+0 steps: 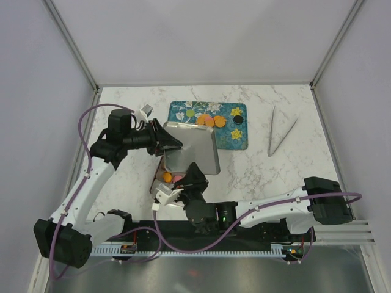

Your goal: Pack the cookies

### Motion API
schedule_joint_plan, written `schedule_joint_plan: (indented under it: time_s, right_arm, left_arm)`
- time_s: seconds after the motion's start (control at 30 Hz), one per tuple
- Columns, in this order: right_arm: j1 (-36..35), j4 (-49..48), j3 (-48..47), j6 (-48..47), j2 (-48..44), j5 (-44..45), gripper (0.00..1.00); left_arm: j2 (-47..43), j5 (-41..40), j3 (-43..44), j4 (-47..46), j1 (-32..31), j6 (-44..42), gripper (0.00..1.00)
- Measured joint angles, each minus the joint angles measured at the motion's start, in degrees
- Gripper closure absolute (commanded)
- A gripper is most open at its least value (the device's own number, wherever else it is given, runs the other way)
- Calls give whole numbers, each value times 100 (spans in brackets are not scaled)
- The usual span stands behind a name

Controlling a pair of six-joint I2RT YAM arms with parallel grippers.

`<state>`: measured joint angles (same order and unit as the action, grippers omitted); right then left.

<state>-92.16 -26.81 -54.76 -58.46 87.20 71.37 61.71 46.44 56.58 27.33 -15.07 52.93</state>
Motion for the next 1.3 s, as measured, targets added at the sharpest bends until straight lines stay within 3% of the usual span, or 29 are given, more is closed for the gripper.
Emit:
schedule_joint_plan:
  time_s: [0.07,0.3,0.5,0.77,0.9,1.03,1.1,1.23,1.3]
  right_arm:
    - [0,-94,0,-48,0,31,99]
    - [2,-225,0,-138,-149,79,100]
    - [2,590,-153,560,-345,72,100]
    - [2,2846,-763,2511,-603,-70,100]
    - [90,4240,-1340,3869,-680,-531,100]
    - [817,5250,-1792,5278,-931,-2028,100]
    - [1567,5490,-1814,5917,-1222,-3016,100]
    - [2938,5602,-1812,6951,-1720,-4721,100]
    - [3294,5464,-1751,7418,-1880,-5528,100]
  left_arm:
    - [-20,-2,0,-4,0,-7,48]
    - [-31,-129,0,-22,94,-48,13]
    - [-50,-297,4,-116,380,-162,2]
    - [-61,-367,286,-227,990,-396,1]
    - [-144,-560,354,-256,1300,-533,7]
    - [-446,-1351,304,-85,1414,-682,16]
    - [-649,-1792,157,13,1423,-750,24]
    - [-942,-2553,-629,42,1425,-776,35]
    - [-981,-2865,-1102,107,1425,-754,40]
